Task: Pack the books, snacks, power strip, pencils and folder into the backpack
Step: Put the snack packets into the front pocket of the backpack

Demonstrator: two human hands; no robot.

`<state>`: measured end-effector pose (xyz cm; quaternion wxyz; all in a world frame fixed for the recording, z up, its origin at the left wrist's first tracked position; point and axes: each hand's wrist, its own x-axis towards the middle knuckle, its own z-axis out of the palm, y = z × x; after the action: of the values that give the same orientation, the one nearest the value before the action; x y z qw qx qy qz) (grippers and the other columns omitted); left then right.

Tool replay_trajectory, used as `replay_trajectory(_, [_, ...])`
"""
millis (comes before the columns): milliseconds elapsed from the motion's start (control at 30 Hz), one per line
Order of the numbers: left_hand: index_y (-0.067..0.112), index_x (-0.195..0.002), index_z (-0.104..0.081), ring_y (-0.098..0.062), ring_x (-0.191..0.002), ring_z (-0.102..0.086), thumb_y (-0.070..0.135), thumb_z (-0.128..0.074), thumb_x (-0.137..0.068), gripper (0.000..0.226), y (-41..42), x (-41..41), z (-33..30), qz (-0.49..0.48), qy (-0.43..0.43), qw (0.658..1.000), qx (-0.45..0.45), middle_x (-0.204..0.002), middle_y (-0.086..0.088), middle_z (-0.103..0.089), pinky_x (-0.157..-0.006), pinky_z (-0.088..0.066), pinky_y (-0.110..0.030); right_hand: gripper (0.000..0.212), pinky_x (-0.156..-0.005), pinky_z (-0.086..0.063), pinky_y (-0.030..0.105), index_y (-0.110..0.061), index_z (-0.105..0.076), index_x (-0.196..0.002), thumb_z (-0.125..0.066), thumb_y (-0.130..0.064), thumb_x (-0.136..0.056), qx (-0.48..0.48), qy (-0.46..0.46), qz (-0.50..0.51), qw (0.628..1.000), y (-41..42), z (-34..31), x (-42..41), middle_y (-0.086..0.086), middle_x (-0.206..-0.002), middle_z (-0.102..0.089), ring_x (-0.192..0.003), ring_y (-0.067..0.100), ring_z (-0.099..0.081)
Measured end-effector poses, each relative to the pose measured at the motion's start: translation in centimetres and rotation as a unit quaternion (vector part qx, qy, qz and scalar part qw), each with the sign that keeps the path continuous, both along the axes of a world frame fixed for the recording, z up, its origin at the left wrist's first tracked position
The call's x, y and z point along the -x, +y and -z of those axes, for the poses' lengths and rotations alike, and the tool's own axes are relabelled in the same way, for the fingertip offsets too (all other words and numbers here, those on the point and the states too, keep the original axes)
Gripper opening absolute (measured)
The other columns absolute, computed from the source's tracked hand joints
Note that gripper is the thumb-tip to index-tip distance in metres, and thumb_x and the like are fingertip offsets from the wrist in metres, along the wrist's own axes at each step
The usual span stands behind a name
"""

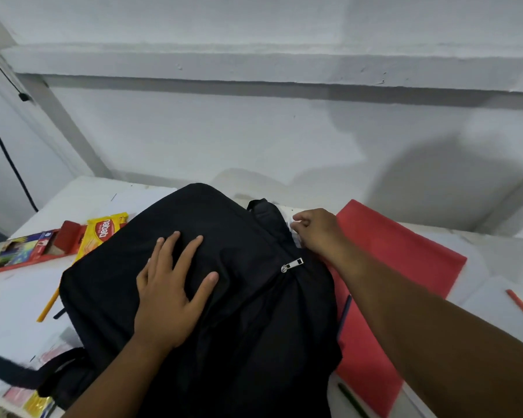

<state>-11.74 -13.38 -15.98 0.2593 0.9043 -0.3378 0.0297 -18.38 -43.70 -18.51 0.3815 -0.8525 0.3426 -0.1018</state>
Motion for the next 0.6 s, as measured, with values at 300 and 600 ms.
replay_trajectory(300, [0.043,-0.150,-0.033,-0.010,-0.153,-0.006,0.067,-0.037,-0.089,0.066,-0.3,0.1,-0.2,-0.014,0.003,1.000,-0.002,-0.163,0.012,-0.019,-0.116,-0.020,-0.050,0.027,-0.068,-0.051,0.028,-0.011,-0.072,-0.065,-0.068,-0.027,-0.087,-0.063,-0.025,0.006,0.998,-1.3,2.2,-1.3,-0.002,-0.058,-0.069,-0.066,0.015,-0.068])
replay_trajectory(600, [0.042,-0.150,-0.034,-0.010,-0.153,-0.008,0.067,-0.038,-0.089,0.066,-0.2,0.1,-0.2,-0.013,0.004,1.000,0.004,-0.162,0.012,-0.021,-0.115,-0.019,-0.048,0.019,-0.067,-0.046,0.018,-0.010,-0.068,-0.078,-0.060,-0.018,-0.093,-0.105,-0.173,0.138,0.970,-0.8,1.7,1.3,-0.003,-0.079,-0.069,-0.074,0.007,-0.061])
